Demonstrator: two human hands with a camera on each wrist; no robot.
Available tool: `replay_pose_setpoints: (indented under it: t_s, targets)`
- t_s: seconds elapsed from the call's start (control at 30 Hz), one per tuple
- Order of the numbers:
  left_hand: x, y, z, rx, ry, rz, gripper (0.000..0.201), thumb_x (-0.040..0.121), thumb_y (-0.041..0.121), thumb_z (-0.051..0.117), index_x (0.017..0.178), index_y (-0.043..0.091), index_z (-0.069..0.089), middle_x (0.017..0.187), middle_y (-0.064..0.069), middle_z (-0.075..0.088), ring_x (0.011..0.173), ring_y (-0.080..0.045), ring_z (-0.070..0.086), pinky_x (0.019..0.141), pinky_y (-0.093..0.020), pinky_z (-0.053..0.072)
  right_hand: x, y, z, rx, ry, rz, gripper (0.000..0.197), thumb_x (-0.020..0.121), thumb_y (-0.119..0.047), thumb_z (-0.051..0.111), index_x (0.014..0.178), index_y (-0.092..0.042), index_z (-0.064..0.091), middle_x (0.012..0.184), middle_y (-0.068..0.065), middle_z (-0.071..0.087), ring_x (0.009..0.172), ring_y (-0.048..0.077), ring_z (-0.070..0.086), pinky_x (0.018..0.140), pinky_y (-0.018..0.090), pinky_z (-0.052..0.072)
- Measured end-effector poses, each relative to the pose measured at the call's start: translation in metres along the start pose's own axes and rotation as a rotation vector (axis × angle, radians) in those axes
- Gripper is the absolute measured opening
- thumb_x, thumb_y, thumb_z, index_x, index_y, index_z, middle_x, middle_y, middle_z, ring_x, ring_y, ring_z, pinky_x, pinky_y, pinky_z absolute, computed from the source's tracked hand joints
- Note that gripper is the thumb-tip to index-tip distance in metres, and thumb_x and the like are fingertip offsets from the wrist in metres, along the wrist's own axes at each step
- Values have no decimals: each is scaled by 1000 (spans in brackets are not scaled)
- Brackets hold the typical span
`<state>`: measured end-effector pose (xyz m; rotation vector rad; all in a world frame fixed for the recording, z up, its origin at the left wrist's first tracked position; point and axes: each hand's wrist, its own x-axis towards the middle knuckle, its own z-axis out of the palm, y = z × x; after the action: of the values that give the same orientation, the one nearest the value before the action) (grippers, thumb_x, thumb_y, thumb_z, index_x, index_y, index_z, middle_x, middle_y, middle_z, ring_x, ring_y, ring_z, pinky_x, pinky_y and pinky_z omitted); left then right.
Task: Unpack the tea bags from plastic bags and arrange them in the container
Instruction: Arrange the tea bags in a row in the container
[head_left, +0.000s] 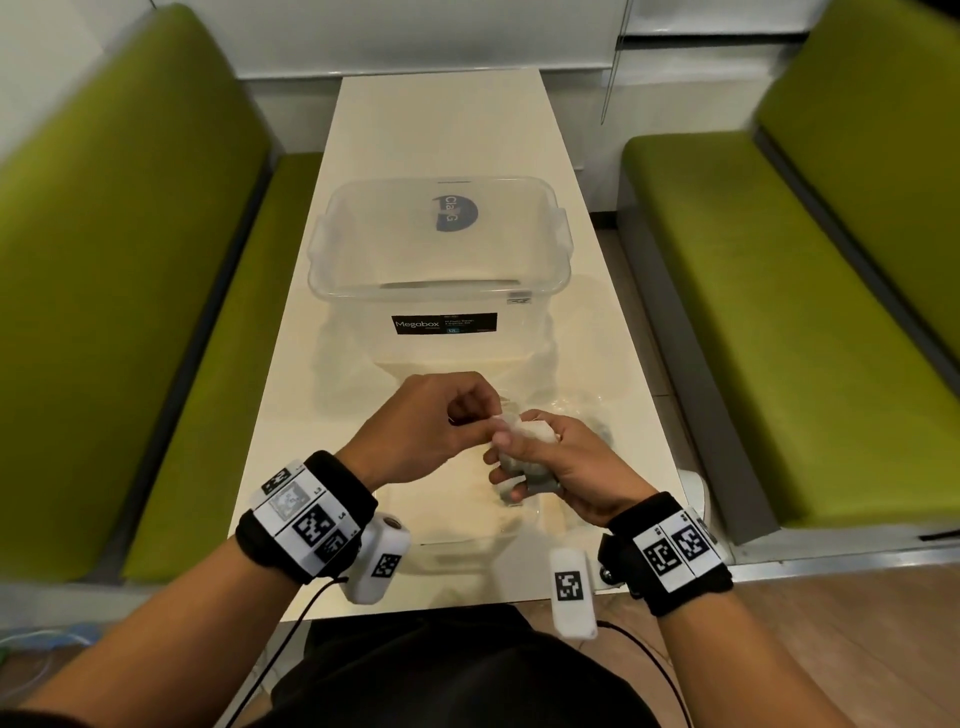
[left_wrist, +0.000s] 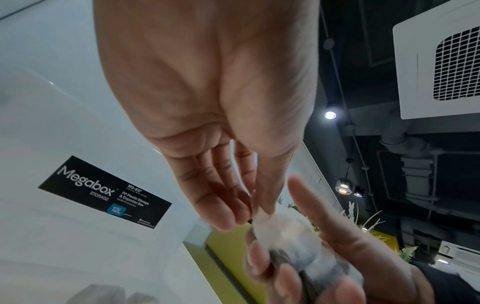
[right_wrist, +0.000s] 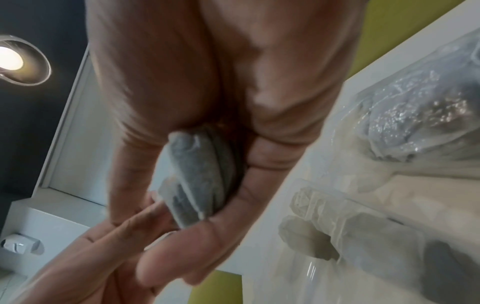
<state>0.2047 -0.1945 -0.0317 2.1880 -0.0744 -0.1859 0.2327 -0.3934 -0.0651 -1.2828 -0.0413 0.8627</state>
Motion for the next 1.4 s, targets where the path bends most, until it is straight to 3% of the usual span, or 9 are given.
replay_pose_setpoints:
  t_s: [0.13, 0.33, 0.43, 0.67, 0.83, 0.93, 1.03, 1.2, 1.4]
  targets:
    - [-2, 4, -11, -20, 4, -40, 9, 89, 28, 79, 91, 25, 71, 71, 6, 75, 64, -11, 69, 71, -34, 59, 2, 3, -6, -28, 94, -44, 35, 83, -4, 81, 112, -8, 61, 102, 30, 73, 74, 28, 72, 59, 36, 59]
    - [-3, 16, -29, 73, -23, -7, 4, 90, 23, 77, 94, 24, 75, 72, 7, 75, 67, -16, 70, 74, -39, 60, 6, 5, -10, -116, 167, -187, 22, 82, 1, 81, 99, 3, 68, 88, 14, 71, 66, 22, 66, 53, 29, 53]
    - [-3, 20, -34, 189, -13, 34, 5, 91, 26, 75, 95, 27, 76, 72, 13, 74, 68, -9, 70, 74, -37, 60, 11, 7, -8, -170, 205, -260, 23, 81, 1, 82, 99, 6, 70, 86, 12, 70, 65, 22, 64, 51, 29, 52]
    - [4, 25, -37, 414, -5, 167, 9, 93, 24, 70, 99, 27, 77, 76, 11, 76, 71, -4, 70, 75, -30, 58, 18, 11, -6, -313, 281, -340, 16, 83, -6, 83, 94, -4, 72, 80, -2, 68, 60, 16, 61, 50, 30, 51]
    - [21, 6, -36, 546, 10, 96, 12, 92, 21, 65, 95, 28, 74, 65, 13, 70, 63, -4, 64, 65, -24, 48, 16, 13, -12, -332, 305, -298, 15, 86, -8, 81, 95, -3, 71, 80, -7, 69, 59, 16, 61, 47, 28, 49]
    - [31, -13, -28, 637, -50, 6, 11, 94, 24, 62, 97, 28, 72, 77, 11, 75, 70, -9, 62, 70, -29, 51, 12, 14, -18, -314, 324, -264, 15, 88, -12, 79, 95, -2, 71, 82, 0, 71, 58, 17, 60, 46, 27, 48]
    - [38, -30, -16, 692, -115, -44, 10, 96, 24, 61, 99, 27, 70, 88, 7, 76, 74, -15, 60, 71, -30, 52, 8, 14, -22, -261, 348, -219, 23, 94, -24, 74, 99, -1, 70, 71, 10, 66, 59, 19, 58, 46, 28, 47]
    - [50, -44, 3, 685, -183, -83, 10, 97, 20, 60, 101, 24, 68, 95, 0, 73, 80, -20, 63, 75, -33, 54, 5, 14, -27, -236, 360, -189, 31, 99, -36, 66, 94, -6, 72, 68, 9, 56, 59, 19, 53, 48, 31, 46]
    - [64, -55, 19, 693, -207, -69, 8, 96, 19, 60, 98, 23, 65, 95, -2, 72, 80, -22, 59, 74, -34, 50, 4, 13, -28, -193, 370, -193, 32, 98, -38, 66, 93, -7, 72, 69, 10, 54, 60, 21, 51, 48, 30, 46]
